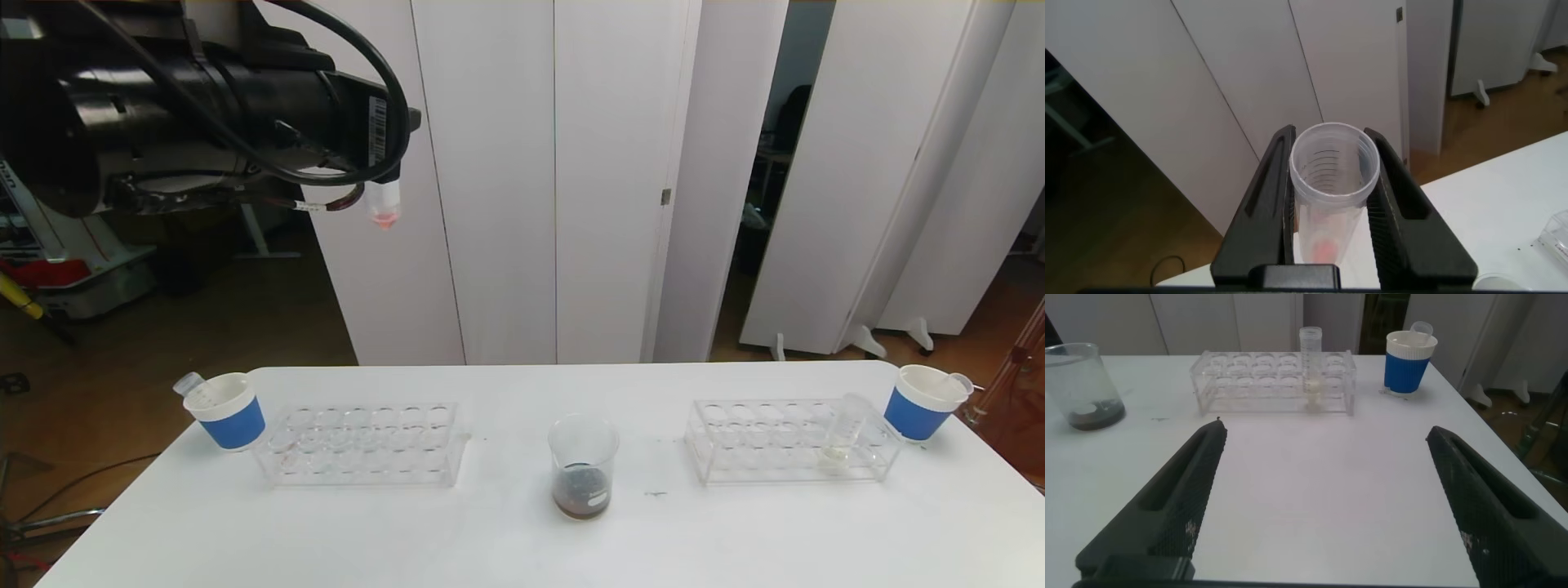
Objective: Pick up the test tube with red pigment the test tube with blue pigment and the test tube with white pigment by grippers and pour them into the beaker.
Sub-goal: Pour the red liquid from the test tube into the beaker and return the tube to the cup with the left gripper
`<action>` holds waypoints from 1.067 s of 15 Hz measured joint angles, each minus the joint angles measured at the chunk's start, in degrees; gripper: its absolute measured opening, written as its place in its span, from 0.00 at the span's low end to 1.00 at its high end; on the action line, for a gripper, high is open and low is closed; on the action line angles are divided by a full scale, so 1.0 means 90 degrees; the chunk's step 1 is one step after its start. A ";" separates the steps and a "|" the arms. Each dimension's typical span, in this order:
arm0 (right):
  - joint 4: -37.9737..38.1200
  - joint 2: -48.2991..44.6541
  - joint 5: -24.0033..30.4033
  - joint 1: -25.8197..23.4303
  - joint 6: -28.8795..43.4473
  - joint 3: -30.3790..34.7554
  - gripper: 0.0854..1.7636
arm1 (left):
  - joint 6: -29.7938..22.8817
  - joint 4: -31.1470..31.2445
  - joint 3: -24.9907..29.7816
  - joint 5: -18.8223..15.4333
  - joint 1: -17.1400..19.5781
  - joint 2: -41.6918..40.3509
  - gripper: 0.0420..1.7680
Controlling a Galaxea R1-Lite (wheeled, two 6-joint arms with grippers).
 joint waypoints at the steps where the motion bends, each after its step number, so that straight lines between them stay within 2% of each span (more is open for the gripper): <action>1: 0.0000 0.0000 -0.0003 0.0000 0.0000 0.0000 0.99 | 0.0000 -0.0019 0.0068 0.0245 0.0087 -0.0015 0.32; 4: 0.0000 0.0000 0.0000 0.0000 0.0000 0.0000 0.99 | 0.0001 -0.0034 0.0382 0.0692 0.0672 -0.0046 0.32; 8: 0.0000 0.0000 -0.0003 0.0000 0.0000 0.0000 0.99 | -0.0192 -0.0177 0.1004 0.0730 0.1969 -0.0202 0.32; 10: 0.0000 0.0000 -0.0003 0.0000 0.0000 0.0000 0.99 | -0.0398 -0.0719 0.1491 0.0692 0.2644 -0.0272 0.32; 12: 0.0000 0.0000 -0.0003 0.0000 -0.0003 0.0000 0.99 | -0.0643 -0.1390 0.1982 0.0396 0.3259 -0.0298 0.32; 14: 0.0000 0.0000 0.0000 0.0000 0.0000 0.0000 0.99 | -0.0897 -0.1627 0.2351 -0.0081 0.3770 -0.0276 0.32; 16: 0.0000 0.0000 -0.0003 0.0000 0.0000 0.0000 0.99 | -0.0967 -0.1685 0.2587 -0.0226 0.4137 -0.0199 0.32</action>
